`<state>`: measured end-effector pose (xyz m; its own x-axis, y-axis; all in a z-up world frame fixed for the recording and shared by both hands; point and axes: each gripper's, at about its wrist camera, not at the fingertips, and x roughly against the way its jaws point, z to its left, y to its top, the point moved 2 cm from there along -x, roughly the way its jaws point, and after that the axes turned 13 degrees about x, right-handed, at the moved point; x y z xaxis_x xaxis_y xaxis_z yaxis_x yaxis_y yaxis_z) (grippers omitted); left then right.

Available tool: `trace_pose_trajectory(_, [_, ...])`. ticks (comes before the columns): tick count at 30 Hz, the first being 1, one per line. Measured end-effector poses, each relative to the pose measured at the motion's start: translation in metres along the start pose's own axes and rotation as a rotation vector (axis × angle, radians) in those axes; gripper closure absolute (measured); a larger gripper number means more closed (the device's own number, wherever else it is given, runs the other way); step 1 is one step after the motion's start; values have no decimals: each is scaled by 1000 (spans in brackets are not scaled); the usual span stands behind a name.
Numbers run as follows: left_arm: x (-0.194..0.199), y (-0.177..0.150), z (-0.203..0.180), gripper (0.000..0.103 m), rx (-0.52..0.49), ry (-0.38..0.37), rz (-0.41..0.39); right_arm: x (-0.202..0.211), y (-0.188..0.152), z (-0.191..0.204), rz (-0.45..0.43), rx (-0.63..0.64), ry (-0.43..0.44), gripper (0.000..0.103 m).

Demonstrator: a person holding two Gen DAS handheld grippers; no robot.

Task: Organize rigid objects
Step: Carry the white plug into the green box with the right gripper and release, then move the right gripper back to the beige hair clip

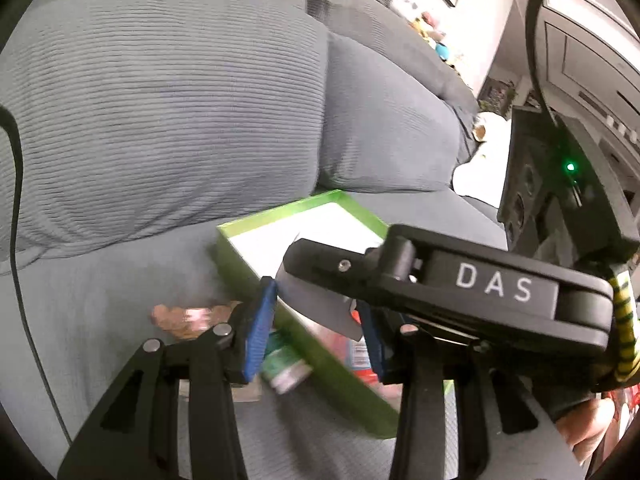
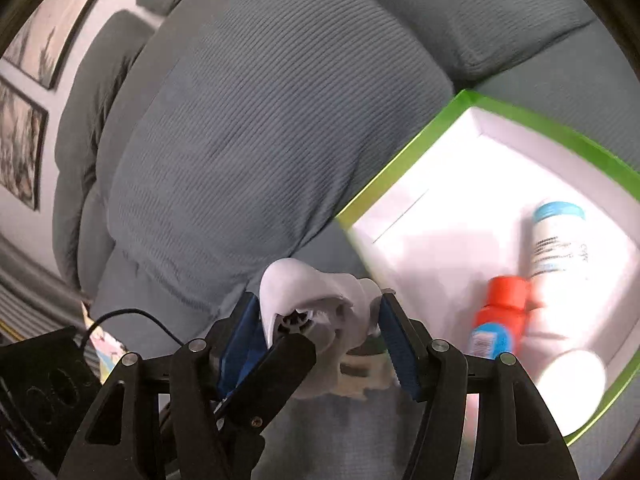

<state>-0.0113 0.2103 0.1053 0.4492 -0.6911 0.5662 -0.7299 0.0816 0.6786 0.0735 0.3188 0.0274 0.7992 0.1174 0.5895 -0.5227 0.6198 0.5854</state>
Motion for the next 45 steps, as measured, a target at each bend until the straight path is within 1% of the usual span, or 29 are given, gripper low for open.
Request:
trace_pose_trajectory(5, [-28,-1,-17,65,-42,-26,32,12,1,-28,-35,-74,-22,39])
trace_pose_trajectory(9, [-41,-4,-27,65,-41,-53,65,18,-1,-44,-44,-104,-59,39])
trace_pose_trajectory(13, [-52,-8,-31,65,-42,-72,87,19,-4,-61,-52,-146,-69,39])
trace_pose_trajectory(16, [-58,-9,-34,64,-26,-100,112,21,-2,-66,-53,-155,-104,39])
trace_pose_trajectory(21, [-66,-12,-36,64,-12,-133,140,24,-2,-76,-55,-172,-131,39])
trace_pose_trajectory(24, [-67,-16,-37,64,8,-145,161,25,-2,-76,-52,-173,-178,39])
trace_pose_trajectory(26, [-62,-17,-37,62,11,-147,160,27,-2,-75,-54,-167,-211,39])
trace_pose_trajectory(28, [-58,-17,-37,62,10,-136,154,28,0,-70,-67,-162,-227,39])
trace_pose_trajectory(31, [-50,-18,-34,57,8,-114,149,31,1,-56,-71,-127,-216,39])
trace_pose_trajectory(33, [-42,-19,-32,52,2,-90,140,34,1,-51,-72,-109,-248,39])
trace_pose_trajectory(34, [-39,-19,-31,51,-1,-79,133,37,1,-48,-70,-98,-275,39])
trace_pose_trajectory(35, [-32,-20,-29,49,-4,-60,124,37,1,-45,-69,-92,-281,38])
trace_pose_trajectory(37, [-24,-22,-23,45,-4,-29,108,40,0,-39,-68,-73,-269,37])
trace_pose_trajectory(38, [-17,-24,-17,42,-2,-1,96,42,-1,-35,-66,-62,-257,37])
trace_pose_trajectory(40, [-8,-28,-5,42,17,40,83,45,-3,-28,-60,-43,-244,37])
trace_pose_trajectory(45, [16,-45,43,40,140,128,72,38,-14,-6,-20,4,-184,37])
